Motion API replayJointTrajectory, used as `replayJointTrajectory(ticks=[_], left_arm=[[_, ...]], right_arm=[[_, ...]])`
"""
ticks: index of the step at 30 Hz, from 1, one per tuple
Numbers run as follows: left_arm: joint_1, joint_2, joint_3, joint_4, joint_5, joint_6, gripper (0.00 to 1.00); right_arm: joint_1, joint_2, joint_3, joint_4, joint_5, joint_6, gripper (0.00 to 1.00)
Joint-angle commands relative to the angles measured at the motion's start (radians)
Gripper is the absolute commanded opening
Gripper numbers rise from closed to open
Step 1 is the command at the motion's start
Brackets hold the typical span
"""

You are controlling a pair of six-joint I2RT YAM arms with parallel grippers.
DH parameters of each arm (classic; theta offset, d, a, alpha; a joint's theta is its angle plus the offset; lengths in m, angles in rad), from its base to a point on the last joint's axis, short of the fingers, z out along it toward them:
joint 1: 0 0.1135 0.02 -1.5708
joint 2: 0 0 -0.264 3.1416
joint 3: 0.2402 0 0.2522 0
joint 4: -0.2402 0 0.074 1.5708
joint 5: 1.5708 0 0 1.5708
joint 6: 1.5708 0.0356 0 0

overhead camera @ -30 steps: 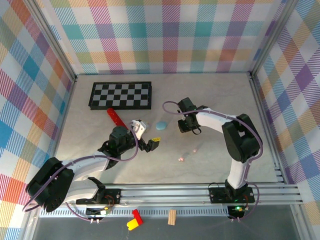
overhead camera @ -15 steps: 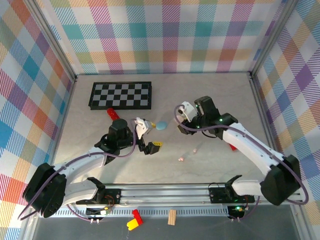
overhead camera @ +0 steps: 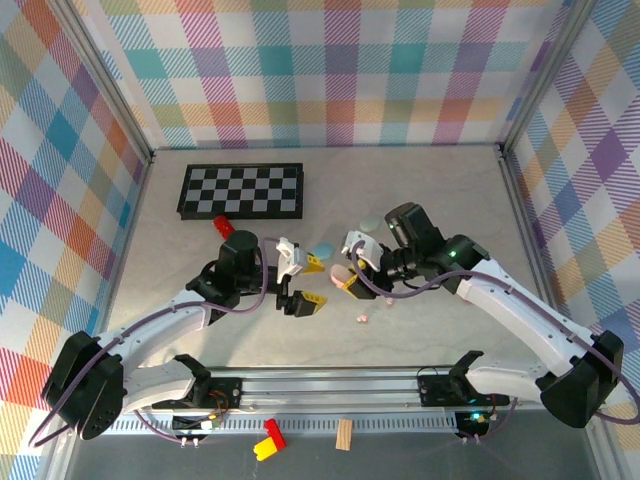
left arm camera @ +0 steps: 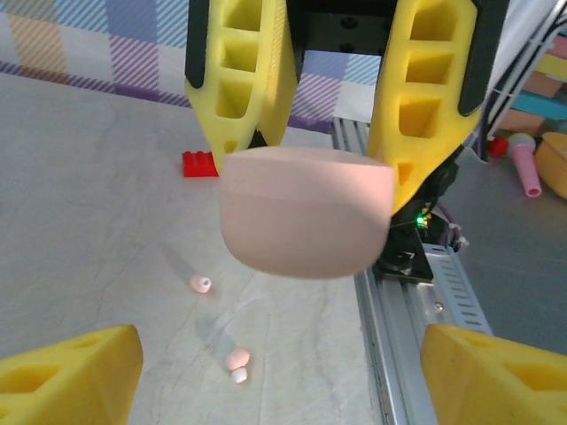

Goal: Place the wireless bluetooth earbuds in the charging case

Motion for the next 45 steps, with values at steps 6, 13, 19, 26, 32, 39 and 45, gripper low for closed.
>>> replayJointTrajectory(ticks=[6, 13, 19, 26, 32, 39, 45], left_arm=[[-0.029, -0.013, 0.038, -0.037, 0.071, 0.037, 0.76], [-0.032, -0.003, 0.045, -0.014, 0.1, -0.013, 0.68], [-0.036, 0.004, 0.05, -0.012, 0.113, -0.029, 0.61], [-0.038, 0.018, 0.057, -0.004, 0.122, -0.053, 0.55], [-0.038, 0.025, 0.061, -0.005, 0.123, -0.058, 0.47], [-0.038, 0.032, 0.062, 0.003, 0.121, -0.071, 0.45], [-0.038, 0.037, 0.062, 0.009, 0.129, -0.069, 0.36]], right_arm=[[0.029, 0.059, 0.058, -0.027, -0.115, -0.055, 0.3], [0.032, 0.077, 0.056, -0.024, -0.113, -0.06, 0.3], [0.034, 0.09, 0.058, -0.037, -0.116, -0.072, 0.3], [0.035, 0.099, 0.058, -0.04, -0.106, -0.081, 0.29], [0.035, 0.101, 0.056, -0.034, -0.097, -0.081, 0.29], [0.035, 0.105, 0.052, -0.029, -0.073, -0.08, 0.29], [0.039, 0.102, 0.047, -0.022, -0.064, -0.077, 0.29]])
